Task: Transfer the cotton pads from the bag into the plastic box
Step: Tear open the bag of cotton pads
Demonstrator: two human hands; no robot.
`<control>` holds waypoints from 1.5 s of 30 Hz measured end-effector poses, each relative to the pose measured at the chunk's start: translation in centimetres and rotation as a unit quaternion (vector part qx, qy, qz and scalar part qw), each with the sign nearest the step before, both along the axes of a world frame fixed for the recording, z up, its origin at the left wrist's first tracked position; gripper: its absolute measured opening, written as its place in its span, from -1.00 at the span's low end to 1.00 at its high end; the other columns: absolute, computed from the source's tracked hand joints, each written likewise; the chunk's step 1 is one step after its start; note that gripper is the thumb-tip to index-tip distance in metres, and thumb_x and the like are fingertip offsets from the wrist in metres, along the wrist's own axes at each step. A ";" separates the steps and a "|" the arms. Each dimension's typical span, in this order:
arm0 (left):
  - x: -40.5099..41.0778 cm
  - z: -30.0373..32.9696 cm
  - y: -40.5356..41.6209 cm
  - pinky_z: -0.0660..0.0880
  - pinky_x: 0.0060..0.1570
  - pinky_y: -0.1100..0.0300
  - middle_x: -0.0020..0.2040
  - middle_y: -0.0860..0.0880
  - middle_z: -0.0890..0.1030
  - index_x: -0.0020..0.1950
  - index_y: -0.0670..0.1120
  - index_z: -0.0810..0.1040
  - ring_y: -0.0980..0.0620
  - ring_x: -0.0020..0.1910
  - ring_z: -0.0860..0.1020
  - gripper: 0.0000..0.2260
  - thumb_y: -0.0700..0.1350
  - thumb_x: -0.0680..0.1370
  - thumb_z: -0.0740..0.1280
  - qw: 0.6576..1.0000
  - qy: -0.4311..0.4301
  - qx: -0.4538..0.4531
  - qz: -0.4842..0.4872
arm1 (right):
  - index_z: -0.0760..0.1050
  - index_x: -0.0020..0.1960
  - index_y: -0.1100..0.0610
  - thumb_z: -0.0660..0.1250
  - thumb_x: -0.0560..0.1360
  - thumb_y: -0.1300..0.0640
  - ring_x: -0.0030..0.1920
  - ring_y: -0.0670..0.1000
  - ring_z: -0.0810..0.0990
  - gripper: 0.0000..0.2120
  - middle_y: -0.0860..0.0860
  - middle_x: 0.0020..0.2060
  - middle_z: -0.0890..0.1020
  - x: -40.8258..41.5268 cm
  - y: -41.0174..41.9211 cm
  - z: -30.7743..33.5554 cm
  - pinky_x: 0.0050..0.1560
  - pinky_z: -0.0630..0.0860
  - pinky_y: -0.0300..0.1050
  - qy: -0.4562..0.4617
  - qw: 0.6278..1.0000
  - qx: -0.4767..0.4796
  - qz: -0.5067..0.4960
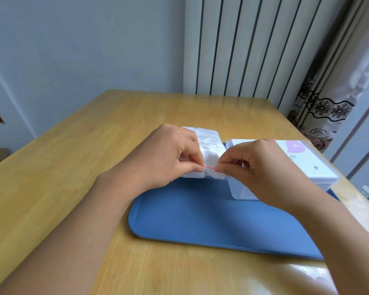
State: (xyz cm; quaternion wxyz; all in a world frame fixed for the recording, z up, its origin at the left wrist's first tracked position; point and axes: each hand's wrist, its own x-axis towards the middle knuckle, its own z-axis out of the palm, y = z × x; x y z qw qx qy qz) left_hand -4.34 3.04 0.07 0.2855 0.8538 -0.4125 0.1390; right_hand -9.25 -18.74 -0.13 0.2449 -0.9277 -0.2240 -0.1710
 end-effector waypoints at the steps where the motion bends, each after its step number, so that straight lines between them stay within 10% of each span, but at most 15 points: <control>1: 0.0 0.0 0.0 0.50 -0.23 0.23 -0.27 0.15 0.62 -0.21 -0.01 0.76 0.11 -0.28 0.57 -0.93 -0.16 0.40 0.59 1.000 -0.004 0.002 -0.002 | 0.71 -0.18 0.07 0.49 0.50 0.12 -0.28 -0.19 0.53 -0.91 -0.18 -0.41 0.62 -0.1 -0.1 0.1 -0.30 0.36 -0.44 0.011 1.000 0.002 0.003; 13: -0.5 0.2 -0.1 0.47 -0.12 0.22 -0.23 0.17 0.60 -0.15 0.08 0.72 0.16 -0.12 0.54 -0.63 0.36 0.34 0.44 0.999 0.026 0.009 0.025 | 0.48 -0.11 0.08 0.24 0.64 0.13 -0.27 0.07 0.47 -0.85 -0.10 -0.23 0.47 -0.1 0.6 -0.8 -0.23 0.48 0.06 -0.030 0.999 -0.039 0.022; 18: -0.5 0.2 -0.1 0.39 -0.14 0.27 -0.24 0.14 0.59 -0.15 0.08 0.72 0.19 -0.17 0.48 -0.89 0.07 0.50 0.46 0.999 0.001 0.017 0.039 | 0.46 -0.10 0.13 0.26 0.64 0.17 -0.32 0.10 0.39 -0.86 -0.03 -0.23 0.44 -0.4 1.3 -1.1 -0.34 0.45 0.08 -0.088 0.995 -0.041 0.002; 38: -0.5 -0.2 -0.4 0.52 -0.15 0.09 -0.27 0.13 0.67 -0.19 0.04 0.73 0.06 -0.18 0.60 -0.94 -0.11 0.46 0.48 0.999 0.031 -0.010 0.032 | 0.46 -0.11 0.14 0.32 0.60 0.26 -0.26 -0.03 0.23 -0.87 -0.04 -0.23 0.43 -0.1 1.6 -1.5 -0.32 0.40 -0.06 -0.119 0.991 -0.063 -0.012; 45: -0.2 0.2 -0.3 0.48 -0.24 0.20 -0.27 0.04 0.69 -0.21 -0.01 0.74 0.03 -0.25 0.58 -0.89 -0.16 0.50 0.49 0.987 0.117 -0.086 0.066 | 0.65 0.02 0.02 0.57 0.42 0.06 -0.15 0.07 0.48 -0.80 -0.06 -0.09 0.56 -0.2 0.9 -1.0 -0.19 0.45 -0.10 -0.168 0.984 -0.061 0.020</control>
